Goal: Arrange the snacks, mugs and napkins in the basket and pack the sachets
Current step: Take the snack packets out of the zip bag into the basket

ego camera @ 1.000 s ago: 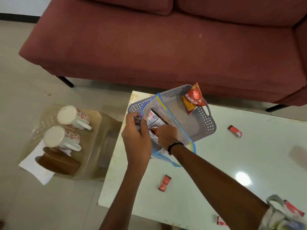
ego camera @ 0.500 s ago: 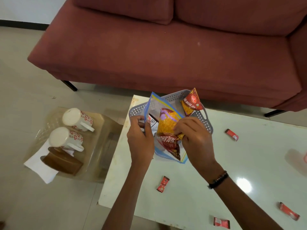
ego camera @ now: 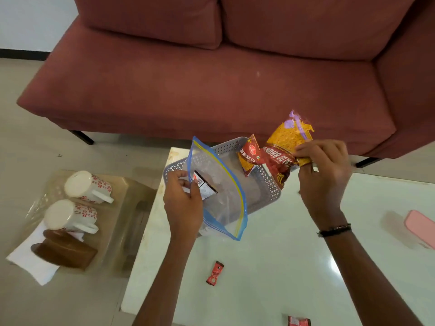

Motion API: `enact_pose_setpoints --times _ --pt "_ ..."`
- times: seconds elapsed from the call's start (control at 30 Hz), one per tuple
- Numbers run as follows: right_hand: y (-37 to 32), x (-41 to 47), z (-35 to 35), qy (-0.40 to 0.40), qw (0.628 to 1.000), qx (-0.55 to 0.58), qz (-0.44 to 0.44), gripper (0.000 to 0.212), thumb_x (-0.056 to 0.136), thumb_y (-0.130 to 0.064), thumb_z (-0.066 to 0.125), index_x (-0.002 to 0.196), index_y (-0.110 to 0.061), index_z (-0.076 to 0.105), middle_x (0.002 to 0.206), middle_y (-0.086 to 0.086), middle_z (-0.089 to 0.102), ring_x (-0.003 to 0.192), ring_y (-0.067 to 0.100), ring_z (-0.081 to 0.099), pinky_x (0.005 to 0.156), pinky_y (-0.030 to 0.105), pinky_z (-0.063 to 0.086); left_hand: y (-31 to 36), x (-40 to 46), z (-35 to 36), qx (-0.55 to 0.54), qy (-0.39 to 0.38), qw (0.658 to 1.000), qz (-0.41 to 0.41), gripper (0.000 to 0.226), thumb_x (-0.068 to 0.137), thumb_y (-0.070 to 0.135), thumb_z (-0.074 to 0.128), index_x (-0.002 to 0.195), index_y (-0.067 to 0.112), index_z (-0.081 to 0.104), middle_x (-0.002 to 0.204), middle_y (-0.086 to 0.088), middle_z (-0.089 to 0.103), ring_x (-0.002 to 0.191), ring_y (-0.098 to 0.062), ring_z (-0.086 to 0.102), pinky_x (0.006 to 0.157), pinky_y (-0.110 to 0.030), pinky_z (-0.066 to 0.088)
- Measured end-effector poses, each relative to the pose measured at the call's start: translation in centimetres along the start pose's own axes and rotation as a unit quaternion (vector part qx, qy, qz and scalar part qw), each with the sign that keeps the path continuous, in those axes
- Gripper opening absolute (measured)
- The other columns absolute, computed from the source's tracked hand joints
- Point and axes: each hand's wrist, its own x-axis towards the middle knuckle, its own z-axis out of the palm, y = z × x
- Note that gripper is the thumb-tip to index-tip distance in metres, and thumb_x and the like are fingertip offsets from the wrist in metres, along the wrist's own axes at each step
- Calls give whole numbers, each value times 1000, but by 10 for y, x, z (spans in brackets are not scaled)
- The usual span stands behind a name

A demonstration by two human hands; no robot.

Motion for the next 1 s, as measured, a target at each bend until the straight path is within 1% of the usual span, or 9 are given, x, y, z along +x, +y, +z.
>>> enact_pose_setpoints --times 0.13,0.23,0.33,0.53,0.7,0.83,0.87,0.93,1.0 --pt "29 -34 31 -137 990 -37 -11 19 67 10 53 70 -2 68 75 12 69 81 27 55 58 29 44 -2 -1 5 0 -2 1000 15 22 89 9 58 110 5 52 104 -14 64 84 -27 62 57 4 40" --pt "46 -57 60 -258 963 -66 -47 12 76 -12 63 74 -2 69 79 14 72 77 33 66 49 29 52 -3 -1 6 -3 -6 1000 18 21 89 8 58 109 8 53 88 2 61 74 -14 56 55 3 40" --pt "62 -66 90 -379 916 -113 -72 38 59 -26 88 84 -4 70 87 13 74 82 31 70 51 30 56 -8 2 5 5 -8 1000 17 20 88 10 59 107 12 53 77 15 53 65 -5 54 52 0 39" --pt "88 -75 114 -475 857 -159 -124 54 52 -28 90 95 -2 70 94 15 72 90 32 69 58 38 60 -15 4 8 5 -12 1000 14 22 89 15 60 108 14 51 90 3 59 69 -10 59 47 -5 44" --pt "100 -81 109 -531 817 -207 -89 56 59 -23 89 106 0 68 105 18 70 103 34 65 75 43 59 -16 2 10 -2 -2 1000 4 25 85 12 64 107 16 53 85 12 55 68 -7 57 49 0 41" --pt "87 -70 98 -570 783 -239 -70 51 88 -29 63 134 -10 49 139 10 50 134 26 40 115 42 28 -15 2 7 -22 6 1000 -6 25 85 12 65 108 15 54 86 13 57 67 -6 57 48 -1 41" --pt "77 -65 92 -571 786 -234 -38 50 90 -31 61 135 -13 48 141 8 48 134 24 39 117 40 25 -14 1 6 -24 9 1000 -6 26 85 12 65 108 14 54 88 10 58 66 -5 56 47 0 41" --pt "47 -47 75 -541 816 -197 47 48 90 -33 60 133 -15 51 139 7 52 127 22 47 110 34 33 -12 0 2 -29 15 999 -5 25 85 11 64 108 12 55 92 6 59 66 -5 55 48 1 41" --pt "6 -27 54 -446 884 -104 94 35 89 -27 63 122 -15 60 127 6 62 114 19 57 97 28 43 -10 0 -1 -35 16 999 -6 23 85 10 63 107 13 55 91 5 59 66 -6 54 50 0 41"
